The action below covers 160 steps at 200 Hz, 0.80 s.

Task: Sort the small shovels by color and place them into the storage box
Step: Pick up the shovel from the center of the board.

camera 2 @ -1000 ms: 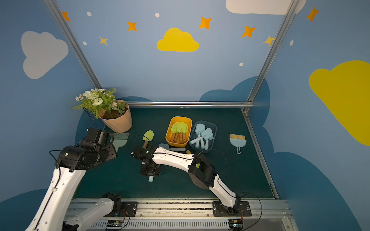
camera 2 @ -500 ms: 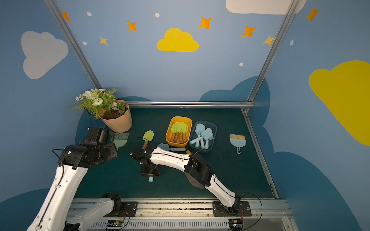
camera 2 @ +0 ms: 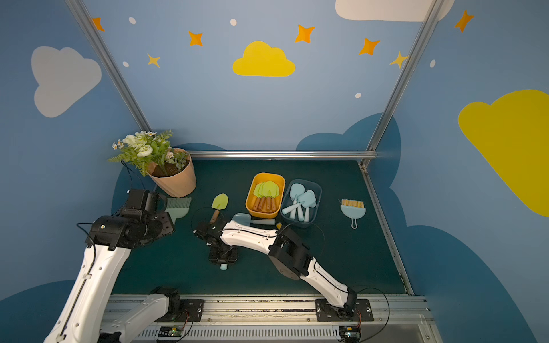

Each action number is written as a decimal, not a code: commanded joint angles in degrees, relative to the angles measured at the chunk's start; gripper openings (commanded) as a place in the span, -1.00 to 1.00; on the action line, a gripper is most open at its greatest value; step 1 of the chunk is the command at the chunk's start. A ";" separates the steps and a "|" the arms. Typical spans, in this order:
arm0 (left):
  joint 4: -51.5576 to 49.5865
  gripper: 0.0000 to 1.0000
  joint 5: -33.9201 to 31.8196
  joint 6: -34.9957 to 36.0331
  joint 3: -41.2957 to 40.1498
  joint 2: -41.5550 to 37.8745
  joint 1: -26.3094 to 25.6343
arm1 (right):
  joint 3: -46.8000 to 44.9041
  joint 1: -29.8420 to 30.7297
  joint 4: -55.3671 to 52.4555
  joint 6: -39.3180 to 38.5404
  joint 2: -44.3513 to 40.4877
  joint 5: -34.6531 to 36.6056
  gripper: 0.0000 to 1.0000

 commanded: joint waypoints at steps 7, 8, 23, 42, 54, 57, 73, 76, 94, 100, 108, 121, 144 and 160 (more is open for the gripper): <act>0.24 -0.03 0.70 0.77 -0.53 -1.11 0.33 | 1.50 0.02 -2.21 0.28 1.49 -0.36 -0.08; 0.24 -0.03 0.73 0.76 -0.58 -1.16 0.28 | 1.51 0.03 -2.24 0.30 1.48 -0.36 -0.09; 0.24 -0.03 0.85 0.75 -0.77 -1.31 0.39 | 1.51 0.01 -2.17 0.31 1.48 -0.28 -0.16; 0.24 -0.03 1.00 0.67 -0.97 -1.47 0.49 | 1.30 0.00 -2.20 0.32 1.48 -0.28 -0.27; 0.24 -0.03 0.94 0.84 -0.98 -1.49 0.53 | 1.17 0.00 -2.19 0.32 1.48 -0.28 -0.32; 0.24 -0.03 0.89 0.84 -1.01 -1.54 0.57 | 1.16 -0.03 -2.18 0.32 1.52 -0.28 -0.32; 0.24 -0.03 0.87 0.92 -1.12 -1.58 0.66 | 1.03 -0.03 -2.20 0.33 1.48 -0.36 -0.36; 0.24 -0.03 0.89 0.93 -1.07 -1.68 0.66 | 1.07 0.01 -2.18 0.32 1.48 -0.36 -0.36; 0.31 -0.03 1.05 1.01 -1.10 -1.58 0.75 | 1.07 -0.01 -2.22 0.32 1.47 -0.28 -0.39; 0.25 -0.03 1.03 1.01 -1.06 -1.65 0.74 | 1.07 -0.03 -2.19 0.32 1.48 -0.28 -0.41; 0.32 -0.03 1.03 1.01 -1.12 -1.73 0.68 | 1.07 -0.01 -2.20 0.33 1.48 -0.28 -0.43; 0.33 -0.03 1.02 1.01 -1.10 -1.85 0.84 | 1.07 0.01 -2.18 0.23 1.39 -0.23 -0.47; 0.31 -0.03 1.03 1.10 -1.06 -1.88 0.92 | 1.03 0.10 -2.23 0.06 1.30 -0.08 -0.50; 0.32 -0.03 1.23 1.01 -1.20 -2.05 0.93 | 1.16 0.27 -2.40 -0.02 1.21 0.14 -0.55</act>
